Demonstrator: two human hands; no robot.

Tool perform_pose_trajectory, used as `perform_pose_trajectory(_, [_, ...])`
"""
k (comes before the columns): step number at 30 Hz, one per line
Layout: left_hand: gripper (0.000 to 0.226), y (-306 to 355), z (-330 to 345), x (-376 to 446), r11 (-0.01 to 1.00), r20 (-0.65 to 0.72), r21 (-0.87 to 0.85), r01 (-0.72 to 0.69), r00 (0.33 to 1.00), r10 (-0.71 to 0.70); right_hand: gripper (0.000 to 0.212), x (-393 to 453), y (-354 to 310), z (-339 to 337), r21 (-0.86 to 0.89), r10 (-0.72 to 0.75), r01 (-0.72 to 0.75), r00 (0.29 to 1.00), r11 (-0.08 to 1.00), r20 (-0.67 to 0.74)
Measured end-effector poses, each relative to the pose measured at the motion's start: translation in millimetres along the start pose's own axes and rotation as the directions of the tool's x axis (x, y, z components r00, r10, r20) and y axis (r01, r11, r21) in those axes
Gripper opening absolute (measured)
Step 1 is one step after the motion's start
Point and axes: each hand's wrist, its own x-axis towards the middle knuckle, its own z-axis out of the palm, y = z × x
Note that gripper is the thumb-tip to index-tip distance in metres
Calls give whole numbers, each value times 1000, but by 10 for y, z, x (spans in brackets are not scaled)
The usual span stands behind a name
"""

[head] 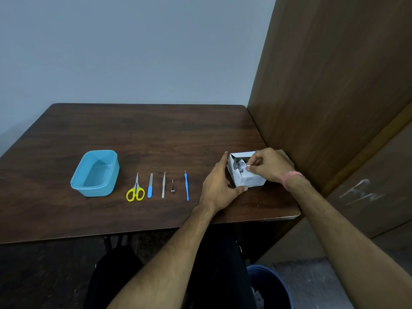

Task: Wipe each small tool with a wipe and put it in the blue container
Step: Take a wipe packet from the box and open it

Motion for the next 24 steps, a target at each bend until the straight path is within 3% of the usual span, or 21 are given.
perform_pose_trajectory(5, [131, 10, -8, -19, 1000, -1, 4, -4, 1000, 4, 9, 23, -27, 27, 6, 6, -6, 1000, 1000, 28])
perform_pose_trajectory(11, [132, 13, -4, -7, 1000, -1, 30, -2, 1000, 2, 21, 45, 59, 61, 136, 21, -24, 1000, 990, 24])
perform_pose_trajectory(18, [131, 13, -14, -6, 999, -7, 39, -1, 1000, 2, 19, 98, 133, 58, 271, 14, -31, 998, 962, 62])
perform_pose_trajectory(24, [132, 22, -13, -9, 999, -5, 36, -7, 1000, 8, 24, 58, 142, 93, 381, 41, -19, 998, 924, -51])
